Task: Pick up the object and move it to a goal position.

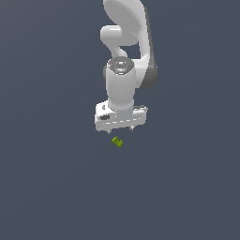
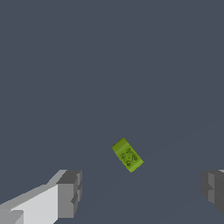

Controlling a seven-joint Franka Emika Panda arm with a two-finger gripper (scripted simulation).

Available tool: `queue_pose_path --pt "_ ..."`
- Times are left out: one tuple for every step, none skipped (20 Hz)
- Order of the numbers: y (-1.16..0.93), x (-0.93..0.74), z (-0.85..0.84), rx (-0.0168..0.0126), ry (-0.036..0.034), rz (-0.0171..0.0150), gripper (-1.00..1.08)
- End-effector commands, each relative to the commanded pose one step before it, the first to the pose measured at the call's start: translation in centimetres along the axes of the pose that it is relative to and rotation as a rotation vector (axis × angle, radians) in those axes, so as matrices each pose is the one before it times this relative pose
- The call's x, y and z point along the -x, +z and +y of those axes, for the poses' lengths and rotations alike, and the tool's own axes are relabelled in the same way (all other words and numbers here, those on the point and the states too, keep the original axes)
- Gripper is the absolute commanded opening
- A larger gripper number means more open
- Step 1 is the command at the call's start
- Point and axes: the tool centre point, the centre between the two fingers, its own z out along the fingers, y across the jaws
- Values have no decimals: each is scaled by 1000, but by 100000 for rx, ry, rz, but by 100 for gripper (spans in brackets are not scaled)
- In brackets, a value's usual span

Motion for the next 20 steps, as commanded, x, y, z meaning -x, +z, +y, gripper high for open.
queue_pose_path --pt "902 257 183 89 -5817 -571 100" --pt "399 117 68 19 -2627 -242 100" --pt "409 124 64 5 -2700 -246 100" --pt "408 126 58 -9 -2703 -243 100" --pt "407 129 51 -23 -2705 -239 100" --pt "406 131 44 -37 -2706 -234 100" --pt "405 133 38 -50 -2708 -229 100" --pt "404 135 31 -64 -2709 -223 100" --pt "403 136 24 -76 -2711 -216 100" --pt "402 137 17 -89 -2712 -209 100" --pt "401 138 11 -101 -2713 -201 100" --pt "399 139 4 -113 -2714 -193 100" --pt "398 139 -3 -125 -2715 -184 100" --pt "397 139 -10 -136 -2717 -175 100" --pt "393 138 -17 -145 -2697 -164 100" --pt "373 131 -23 -148 -2575 -147 100" --pt "352 123 -27 -148 -2437 -130 100" --pt "331 115 -31 -146 -2298 -115 100" --pt "310 107 -33 -143 -2159 -100 100" --pt "289 100 -35 -139 -2020 -87 100"
